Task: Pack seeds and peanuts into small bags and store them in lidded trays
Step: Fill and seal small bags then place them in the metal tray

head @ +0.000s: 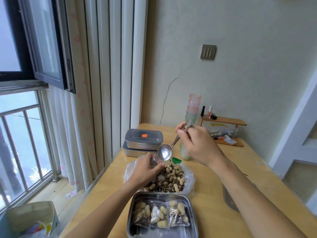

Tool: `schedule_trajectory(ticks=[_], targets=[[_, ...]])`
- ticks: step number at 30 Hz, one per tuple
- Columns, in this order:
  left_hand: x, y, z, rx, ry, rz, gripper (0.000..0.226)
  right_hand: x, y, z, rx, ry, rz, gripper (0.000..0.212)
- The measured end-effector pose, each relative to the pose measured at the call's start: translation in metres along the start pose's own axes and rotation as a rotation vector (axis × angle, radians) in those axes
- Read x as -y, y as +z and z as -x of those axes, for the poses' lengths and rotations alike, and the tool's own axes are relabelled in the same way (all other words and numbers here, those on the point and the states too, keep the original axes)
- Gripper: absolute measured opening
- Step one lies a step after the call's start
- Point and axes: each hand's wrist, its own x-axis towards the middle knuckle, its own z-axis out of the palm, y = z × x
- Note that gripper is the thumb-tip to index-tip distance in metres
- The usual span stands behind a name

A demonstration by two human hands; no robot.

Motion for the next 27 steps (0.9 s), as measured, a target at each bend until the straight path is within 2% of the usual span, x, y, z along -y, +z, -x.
schedule_trajectory(ticks=[2, 5, 10, 14, 17, 22, 27], targets=[[0.003, -0.004, 0.0, -0.023, 0.004, -0.009, 0.041, -0.007, -0.001, 0.0, -0.125, 0.105, -0.027, 0.026], [0.006, -0.011, 0.001, -0.077, -0.007, -0.001, 0.04, -0.021, 0.0, 0.005, -0.244, 0.322, -0.196, 0.026], [0.002, -0.018, 0.004, -0.185, -0.017, 0.012, 0.04, -0.034, 0.023, 0.027, -0.191, 0.714, -0.451, 0.035], [0.004, -0.015, 0.007, -0.138, -0.013, -0.004, 0.043, -0.037, 0.048, 0.046, -0.228, 0.898, -0.568, 0.034], [0.001, -0.012, 0.008, -0.122, -0.018, -0.047, 0.037, -0.038, 0.057, 0.051, -0.267, 0.919, -0.548, 0.035], [0.002, -0.01, 0.009, -0.091, -0.016, -0.077, 0.037, -0.032, 0.054, 0.052, -0.341, 0.796, -0.382, 0.028], [0.003, -0.008, 0.008, -0.056, -0.005, -0.116, 0.036, -0.026, 0.063, 0.056, -0.242, 0.618, -0.192, 0.02]])
